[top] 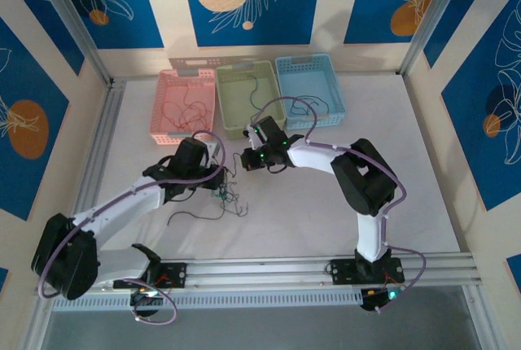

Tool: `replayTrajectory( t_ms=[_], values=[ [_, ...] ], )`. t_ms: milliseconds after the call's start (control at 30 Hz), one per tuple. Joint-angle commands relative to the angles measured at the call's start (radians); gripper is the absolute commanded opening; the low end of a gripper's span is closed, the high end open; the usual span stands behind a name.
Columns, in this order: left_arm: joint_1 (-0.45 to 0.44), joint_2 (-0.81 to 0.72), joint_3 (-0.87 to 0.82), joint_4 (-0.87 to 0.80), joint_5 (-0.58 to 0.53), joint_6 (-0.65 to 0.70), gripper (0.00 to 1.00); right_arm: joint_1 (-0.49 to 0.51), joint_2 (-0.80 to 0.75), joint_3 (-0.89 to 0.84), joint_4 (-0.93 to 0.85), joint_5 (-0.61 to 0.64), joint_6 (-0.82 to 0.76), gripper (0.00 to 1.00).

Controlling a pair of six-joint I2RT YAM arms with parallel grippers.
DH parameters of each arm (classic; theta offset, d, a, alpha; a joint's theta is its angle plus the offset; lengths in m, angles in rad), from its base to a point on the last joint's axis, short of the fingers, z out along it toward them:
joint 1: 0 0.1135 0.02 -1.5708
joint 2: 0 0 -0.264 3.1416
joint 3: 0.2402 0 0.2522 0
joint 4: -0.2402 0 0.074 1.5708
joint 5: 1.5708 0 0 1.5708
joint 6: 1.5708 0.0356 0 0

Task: Untangle the cables

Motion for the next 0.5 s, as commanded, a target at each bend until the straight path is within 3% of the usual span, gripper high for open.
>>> replayTrajectory(
  t_ms=[0,133,200,467],
  values=[
    [0.005,-0.067,0.001,-0.119,-0.097,-0.029,0.12,-0.045,-0.029,-0.039,0.016,0.061,0.06,0.0],
    [0.006,-0.138,0.015,-0.197,-0.165,-0.036,0.11,-0.084,-0.078,-0.099,0.057,0.083,0.104,0.0],
    [0.007,-0.179,0.022,-0.247,-0.223,-0.05,0.0,-0.118,-0.115,-0.145,0.087,0.086,0.139,0.0],
    [0.009,-0.314,0.028,-0.339,-0.277,-0.079,0.0,-0.365,-0.218,-0.377,0.316,-0.072,0.377,0.0]
  ],
)
